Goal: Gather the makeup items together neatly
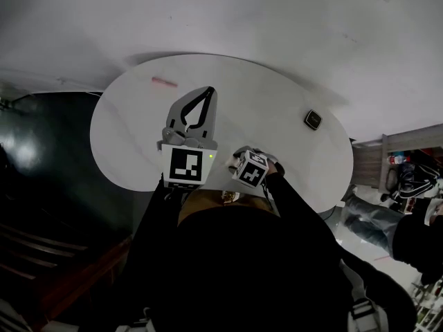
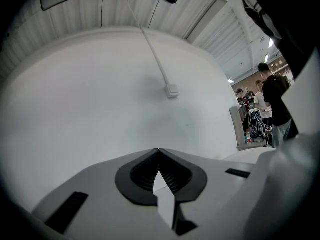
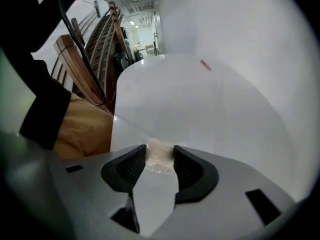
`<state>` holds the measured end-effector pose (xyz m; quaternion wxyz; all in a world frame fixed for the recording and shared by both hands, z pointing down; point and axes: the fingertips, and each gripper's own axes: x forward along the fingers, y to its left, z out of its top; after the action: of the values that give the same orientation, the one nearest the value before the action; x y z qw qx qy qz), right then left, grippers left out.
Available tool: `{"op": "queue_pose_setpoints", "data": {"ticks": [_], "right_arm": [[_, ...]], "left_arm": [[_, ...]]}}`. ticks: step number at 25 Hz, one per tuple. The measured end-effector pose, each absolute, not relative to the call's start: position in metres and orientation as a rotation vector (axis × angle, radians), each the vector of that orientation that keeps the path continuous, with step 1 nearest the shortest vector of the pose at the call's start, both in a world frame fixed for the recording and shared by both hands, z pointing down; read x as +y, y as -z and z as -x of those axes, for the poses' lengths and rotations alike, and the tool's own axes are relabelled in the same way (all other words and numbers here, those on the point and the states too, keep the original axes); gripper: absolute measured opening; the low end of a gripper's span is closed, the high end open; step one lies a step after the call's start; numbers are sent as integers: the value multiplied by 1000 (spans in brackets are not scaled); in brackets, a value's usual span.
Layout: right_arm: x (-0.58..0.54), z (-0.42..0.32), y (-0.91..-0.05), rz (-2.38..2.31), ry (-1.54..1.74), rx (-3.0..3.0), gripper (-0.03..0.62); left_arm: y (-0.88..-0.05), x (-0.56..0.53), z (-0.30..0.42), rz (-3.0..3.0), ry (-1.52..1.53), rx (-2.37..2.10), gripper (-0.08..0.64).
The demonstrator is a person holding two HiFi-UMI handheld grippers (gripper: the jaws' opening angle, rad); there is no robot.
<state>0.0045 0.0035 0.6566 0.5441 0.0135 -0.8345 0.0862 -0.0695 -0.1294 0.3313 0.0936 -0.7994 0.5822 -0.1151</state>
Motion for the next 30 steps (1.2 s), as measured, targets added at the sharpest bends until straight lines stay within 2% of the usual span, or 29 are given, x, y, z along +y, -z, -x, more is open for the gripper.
{"op": "queue_pose_setpoints", "data": {"ticks": [2,6,23,30], "right_arm": [[3,-3,-654,-14,-196,-1983,170],[0,-4,-648,-26,-174,-1994,154],[-118,0,-550,-312,110,-2112,161],[-130,14,-549,-288,154,-2104,164]], "left_arm": [[-331,-130,72,2369,342,1728,15],[-333,-132,75,2366,367,1729,15],[-347,-139,84,2395,359,1751,15],[-351,-145,90,2396,361,1766,15]]}}
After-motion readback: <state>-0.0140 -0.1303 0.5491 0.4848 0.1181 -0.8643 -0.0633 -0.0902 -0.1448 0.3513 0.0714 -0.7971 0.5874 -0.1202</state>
